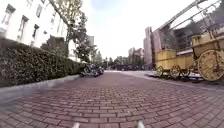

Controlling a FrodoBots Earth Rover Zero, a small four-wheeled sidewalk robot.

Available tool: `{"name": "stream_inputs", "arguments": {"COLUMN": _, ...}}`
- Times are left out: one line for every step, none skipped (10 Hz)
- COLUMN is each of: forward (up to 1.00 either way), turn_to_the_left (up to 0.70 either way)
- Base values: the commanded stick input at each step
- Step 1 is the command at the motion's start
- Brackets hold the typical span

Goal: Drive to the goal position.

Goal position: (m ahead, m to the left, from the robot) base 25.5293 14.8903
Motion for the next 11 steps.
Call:
{"name": "stream_inputs", "arguments": {"forward": 0.70, "turn_to_the_left": 0.00}}
{"name": "stream_inputs", "arguments": {"forward": 0.70, "turn_to_the_left": 0.00}}
{"name": "stream_inputs", "arguments": {"forward": 0.70, "turn_to_the_left": 0.00}}
{"name": "stream_inputs", "arguments": {"forward": 0.70, "turn_to_the_left": 0.00}}
{"name": "stream_inputs", "arguments": {"forward": 0.70, "turn_to_the_left": 0.00}}
{"name": "stream_inputs", "arguments": {"forward": 0.70, "turn_to_the_left": 0.00}}
{"name": "stream_inputs", "arguments": {"forward": 0.70, "turn_to_the_left": 0.00}}
{"name": "stream_inputs", "arguments": {"forward": 0.70, "turn_to_the_left": 0.00}}
{"name": "stream_inputs", "arguments": {"forward": 0.70, "turn_to_the_left": 0.00}}
{"name": "stream_inputs", "arguments": {"forward": 0.70, "turn_to_the_left": 0.00}}
{"name": "stream_inputs", "arguments": {"forward": 0.70, "turn_to_the_left": 0.00}}
